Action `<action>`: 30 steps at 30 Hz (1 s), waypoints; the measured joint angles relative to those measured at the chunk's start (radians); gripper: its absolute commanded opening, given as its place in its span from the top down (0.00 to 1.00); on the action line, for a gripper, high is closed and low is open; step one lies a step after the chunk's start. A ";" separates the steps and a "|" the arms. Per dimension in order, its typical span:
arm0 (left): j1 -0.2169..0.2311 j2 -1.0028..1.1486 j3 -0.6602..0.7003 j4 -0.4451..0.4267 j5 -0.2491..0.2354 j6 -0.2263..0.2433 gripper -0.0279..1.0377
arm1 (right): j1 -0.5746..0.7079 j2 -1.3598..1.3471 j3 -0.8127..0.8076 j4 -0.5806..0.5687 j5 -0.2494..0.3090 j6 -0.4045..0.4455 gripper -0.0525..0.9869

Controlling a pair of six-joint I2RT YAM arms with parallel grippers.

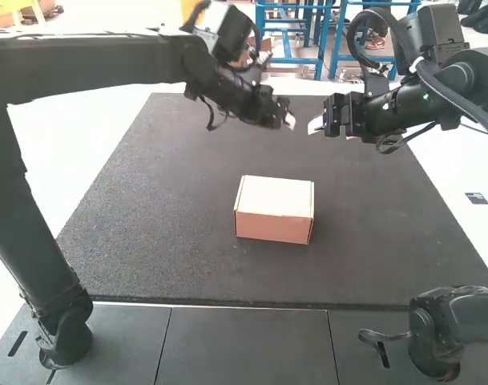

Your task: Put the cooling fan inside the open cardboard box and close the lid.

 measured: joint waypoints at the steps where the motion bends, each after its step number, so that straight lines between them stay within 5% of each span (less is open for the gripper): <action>1: 0.024 -0.019 0.003 0.008 0.000 0.000 0.07 | -0.003 0.000 0.000 0.013 0.007 0.002 0.08; 10: 0.197 -0.129 -0.089 0.154 -0.003 0.000 0.07 | -0.080 0.000 -0.006 0.146 0.076 -0.014 0.08; 17: 0.251 -0.271 -0.277 0.348 -0.003 0.000 0.07 | -0.151 -0.010 -0.084 0.286 0.088 -0.069 0.08; 25: 0.273 -0.471 -0.504 0.482 0.001 -0.001 0.07 | -0.194 -0.068 -0.203 0.406 0.092 -0.088 0.08; 30: 0.328 -0.599 -0.647 0.551 0.006 -0.001 0.06 | -0.251 -0.116 -0.296 0.510 0.087 -0.093 0.08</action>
